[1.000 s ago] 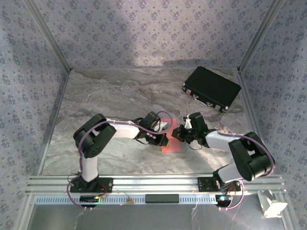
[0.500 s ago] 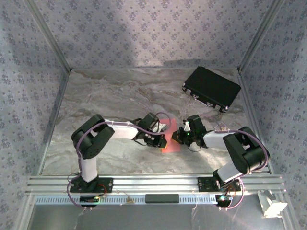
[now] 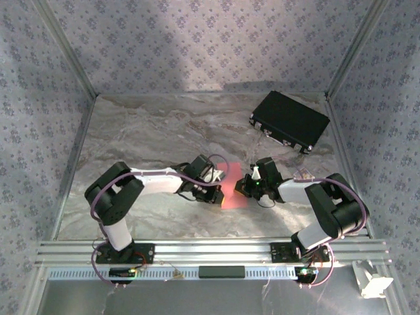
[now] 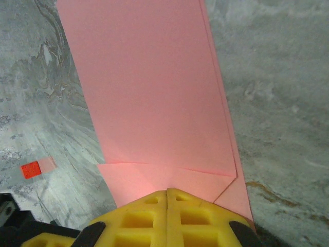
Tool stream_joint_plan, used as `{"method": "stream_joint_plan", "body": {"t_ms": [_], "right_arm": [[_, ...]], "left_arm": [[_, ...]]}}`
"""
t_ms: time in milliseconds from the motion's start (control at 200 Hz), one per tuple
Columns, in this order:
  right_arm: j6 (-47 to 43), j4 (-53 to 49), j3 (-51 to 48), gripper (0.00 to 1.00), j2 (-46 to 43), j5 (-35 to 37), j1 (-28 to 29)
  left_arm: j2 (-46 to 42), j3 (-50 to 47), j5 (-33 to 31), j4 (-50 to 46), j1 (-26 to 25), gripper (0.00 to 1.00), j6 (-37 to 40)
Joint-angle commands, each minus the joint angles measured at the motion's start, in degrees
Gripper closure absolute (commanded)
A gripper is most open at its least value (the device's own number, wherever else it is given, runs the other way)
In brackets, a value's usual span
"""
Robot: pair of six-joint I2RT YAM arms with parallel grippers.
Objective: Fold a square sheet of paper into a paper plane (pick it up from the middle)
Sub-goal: Fold the triangle a second time at the center of the table.
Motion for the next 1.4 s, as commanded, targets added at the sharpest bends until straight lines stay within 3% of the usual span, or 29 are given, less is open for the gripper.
{"method": "stream_joint_plan", "body": {"t_ms": [0,215,435,900,1119,1394], "right_arm": [[0.1,-4.7,-1.0,0.99,1.3,5.0,-0.4],[0.0,-5.8,-0.6,0.99,1.5,5.1,-0.4],[-0.1,-6.2,-0.7,0.99,1.0,5.4,-0.5],[-0.9,-6.5,-0.1,0.99,0.8,4.6,-0.9],[-3.3,-4.5,1.9,0.89,-2.9,0.7,-0.8],[-5.2,-19.2,3.2,0.79,-14.5,5.0,-2.0]], "left_arm": [[-0.4,3.2,0.7,3.9,-0.2,0.94,-2.8],[5.7,9.3,0.8,-1.7,-1.8,0.92,-0.7],[8.3,6.5,0.2,-1.2,-1.9,0.92,-1.0],[4.4,3.0,-2.1,-4.3,-2.3,0.92,1.7],[-0.3,5.7,-10.7,-2.7,-1.8,0.93,0.8],[3.2,11.4,-7.8,-3.7,1.2,0.94,2.1]]}}
